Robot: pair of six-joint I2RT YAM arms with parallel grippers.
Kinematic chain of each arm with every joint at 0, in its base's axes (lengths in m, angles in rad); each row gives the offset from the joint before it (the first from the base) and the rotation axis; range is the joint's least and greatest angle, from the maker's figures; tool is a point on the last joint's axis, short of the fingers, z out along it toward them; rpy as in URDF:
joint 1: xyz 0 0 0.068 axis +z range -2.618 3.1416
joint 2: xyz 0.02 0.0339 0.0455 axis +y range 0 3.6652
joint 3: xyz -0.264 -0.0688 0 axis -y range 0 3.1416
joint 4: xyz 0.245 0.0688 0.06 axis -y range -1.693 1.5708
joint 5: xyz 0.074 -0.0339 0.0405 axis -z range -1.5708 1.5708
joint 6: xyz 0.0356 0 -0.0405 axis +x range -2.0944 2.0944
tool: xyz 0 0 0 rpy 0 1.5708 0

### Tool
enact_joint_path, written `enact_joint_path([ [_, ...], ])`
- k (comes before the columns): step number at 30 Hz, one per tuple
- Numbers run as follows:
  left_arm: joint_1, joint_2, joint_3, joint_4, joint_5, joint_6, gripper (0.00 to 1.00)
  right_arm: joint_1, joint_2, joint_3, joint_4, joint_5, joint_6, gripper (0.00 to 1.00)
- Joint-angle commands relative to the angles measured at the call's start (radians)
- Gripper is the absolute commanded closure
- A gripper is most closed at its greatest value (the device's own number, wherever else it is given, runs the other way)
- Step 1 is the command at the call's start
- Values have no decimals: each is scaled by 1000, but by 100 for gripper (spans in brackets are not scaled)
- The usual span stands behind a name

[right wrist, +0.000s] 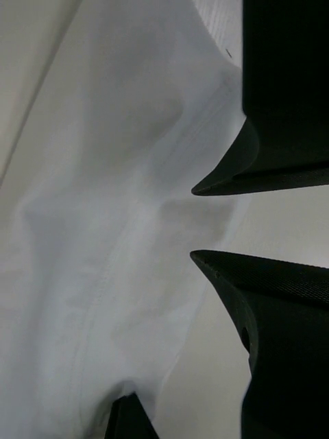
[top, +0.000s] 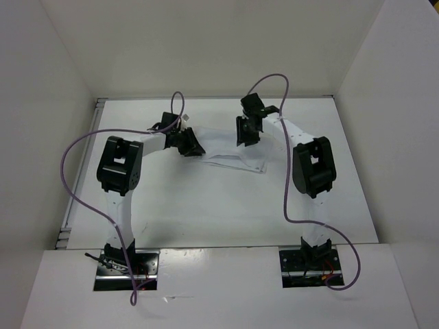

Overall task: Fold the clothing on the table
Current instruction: Fold the skirt

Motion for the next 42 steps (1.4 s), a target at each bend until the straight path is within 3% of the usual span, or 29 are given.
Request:
enact_joint_path([
  [1, -19, 49, 62, 53, 46, 33, 65, 60, 28, 111, -33, 143, -114, 57],
  [12, -28, 48, 24, -18, -24, 62, 68, 93, 122, 158, 22, 49, -112, 70],
  [17, -19, 11, -5, -27, -43, 72, 68, 128, 133, 70, 45, 1, -82, 73],
  [24, 19, -52, -23, -64, -54, 101, 68, 163, 42, -105, 65, -28, -30, 76],
  [30, 29, -152, -63, -121, -54, 122, 66, 163, -102, -165, -30, 7, -29, 76],
  [32, 38, -217, -97, -151, -54, 122, 66, 137, -166, -165, -55, 21, -29, 70],
  [34, 38, -277, -134, -164, -66, 110, 62, 82, -269, -165, -73, 10, -7, 57],
  [36, 38, -373, -184, -175, -75, 98, 61, 9, -341, -200, -73, -34, 7, 54],
  [37, 38, -421, -194, -175, -75, 98, 59, -19, -355, -214, -73, -50, 21, 44],
  [42, 27, -427, -53, -165, 56, 110, 56, -148, -331, -320, -64, -68, 75, 43],
])
